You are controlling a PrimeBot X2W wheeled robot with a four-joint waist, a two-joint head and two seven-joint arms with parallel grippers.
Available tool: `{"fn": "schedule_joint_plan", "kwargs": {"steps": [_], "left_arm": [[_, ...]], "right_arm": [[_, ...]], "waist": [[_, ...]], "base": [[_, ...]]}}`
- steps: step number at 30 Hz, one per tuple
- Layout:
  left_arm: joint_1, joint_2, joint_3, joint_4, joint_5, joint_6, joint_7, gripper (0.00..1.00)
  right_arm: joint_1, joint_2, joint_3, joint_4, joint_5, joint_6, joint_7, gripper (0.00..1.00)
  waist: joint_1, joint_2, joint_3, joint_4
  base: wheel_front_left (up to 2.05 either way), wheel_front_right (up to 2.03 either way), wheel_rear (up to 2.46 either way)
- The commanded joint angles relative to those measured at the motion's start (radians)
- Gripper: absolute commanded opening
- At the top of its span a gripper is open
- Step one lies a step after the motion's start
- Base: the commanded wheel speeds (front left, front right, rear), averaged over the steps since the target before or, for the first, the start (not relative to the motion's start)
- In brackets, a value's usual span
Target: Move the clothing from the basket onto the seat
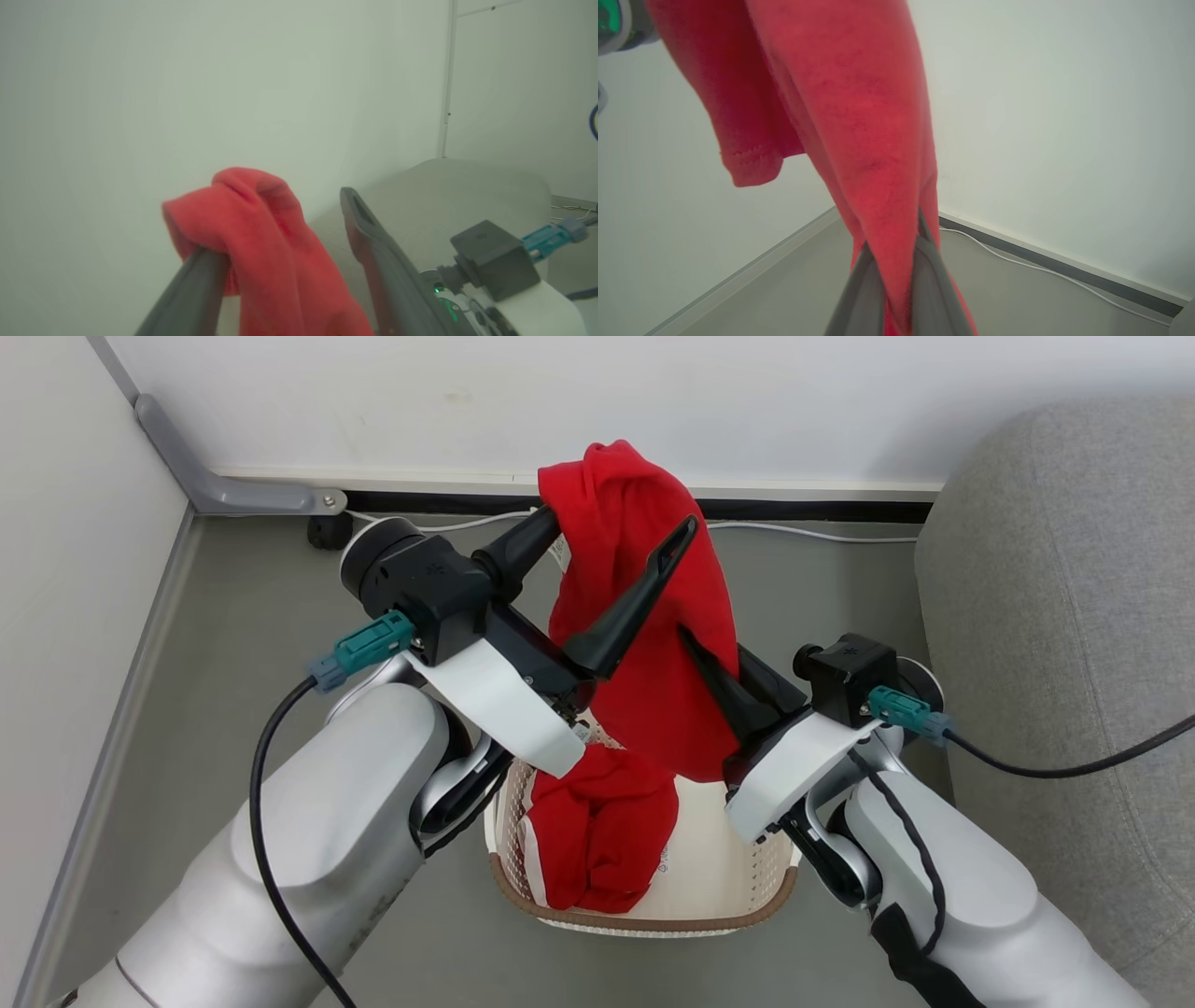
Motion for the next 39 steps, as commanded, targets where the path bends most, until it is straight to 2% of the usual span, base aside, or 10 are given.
{"fn": "schedule_joint_plan", "kwargs": {"steps": [1,9,16,21,22,23,30,31,39], "left_arm": [[-0.014,0.022,0.038,-0.014,0.010,-0.001,-0.006,1.00],[0.022,0.027,0.044,0.010,0.005,-0.001,-0.006,1.00],[0.054,0.033,0.046,0.021,0.005,-0.001,-0.006,1.00],[0.084,0.036,0.046,0.033,0.004,-0.001,-0.006,1.00],[0.084,0.036,0.046,0.033,0.004,-0.001,-0.006,1.00],[0.094,0.035,0.048,0.032,0.004,-0.001,-0.006,1.00],[0.139,0.027,0.058,0.005,0.007,-0.001,-0.006,1.00],[0.139,0.027,0.058,0.005,0.007,-0.001,-0.006,1.00],[0.187,0.023,0.072,0.009,0.009,-0.001,-0.006,1.00]], "right_arm": [[0.009,0.017,-0.007,-0.036,-0.004,0.004,-0.006,0.00],[0.046,0.012,-0.127,-0.110,-0.038,0.004,-0.006,0.00],[0.077,0.012,-0.194,-0.159,-0.064,0.004,-0.006,0.00],[0.095,0.020,-0.220,-0.193,-0.070,0.004,-0.006,0.00],[0.095,0.020,-0.220,-0.193,-0.070,0.004,-0.006,0.00],[0.102,0.022,-0.232,-0.206,-0.072,0.004,-0.006,0.00],[0.128,0.020,-0.266,-0.244,-0.077,0.004,-0.006,0.00],[0.128,0.020,-0.266,-0.244,-0.077,0.004,-0.006,0.00],[0.165,0.013,-0.357,-0.316,-0.080,0.004,-0.006,0.00]], "waist": [[0.0000,0.0000,0.000,-0.003],[0.0000,0.0000,-0.002,-0.022],[0.0000,0.0000,0.000,-0.083],[0.0000,0.0000,-0.009,-0.166],[0.0000,0.0000,-0.009,-0.166],[0.0000,0.0000,-0.014,-0.203],[0.0000,0.0000,-0.035,-0.339],[0.0000,0.0000,-0.035,-0.339],[0.0000,0.0000,-0.063,-0.492]], "base": [[0.00,0.00,0.00],[0.00,0.00,0.00],[0.00,0.00,0.00],[0.00,0.00,0.00],[0.00,0.00,0.00],[0.00,0.00,0.00],[0.00,0.00,0.00],[0.00,0.00,0.00],[0.00,0.00,0.00]]}}
